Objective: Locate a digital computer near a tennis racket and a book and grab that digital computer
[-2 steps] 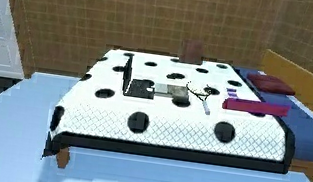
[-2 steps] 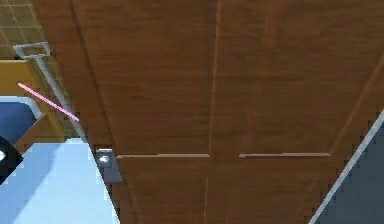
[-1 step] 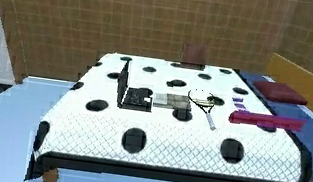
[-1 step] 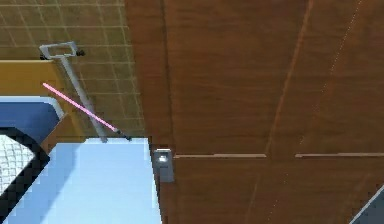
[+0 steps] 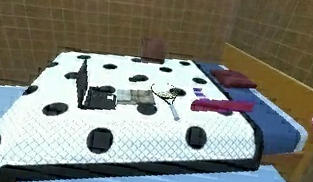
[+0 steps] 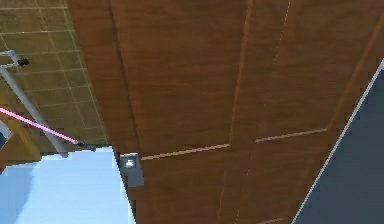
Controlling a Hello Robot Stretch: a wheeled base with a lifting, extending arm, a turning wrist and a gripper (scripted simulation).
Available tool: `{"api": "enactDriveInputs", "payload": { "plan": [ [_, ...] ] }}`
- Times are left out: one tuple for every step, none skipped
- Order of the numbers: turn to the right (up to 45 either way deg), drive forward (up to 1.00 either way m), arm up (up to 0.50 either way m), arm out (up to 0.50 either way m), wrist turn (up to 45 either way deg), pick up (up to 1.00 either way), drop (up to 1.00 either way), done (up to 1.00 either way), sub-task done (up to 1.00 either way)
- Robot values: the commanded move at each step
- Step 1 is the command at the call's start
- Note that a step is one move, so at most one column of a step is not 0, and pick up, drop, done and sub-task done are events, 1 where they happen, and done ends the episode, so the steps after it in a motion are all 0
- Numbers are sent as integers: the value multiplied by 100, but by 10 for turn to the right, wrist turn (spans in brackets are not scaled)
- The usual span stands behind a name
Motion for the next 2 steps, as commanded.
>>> {"api": "enactDriveInputs", "payload": {
  "plan": [
    [0,45,0,0,0,0,0,0,0],
    [-450,0,0,0,0,0,0,0,0]
  ]
}}
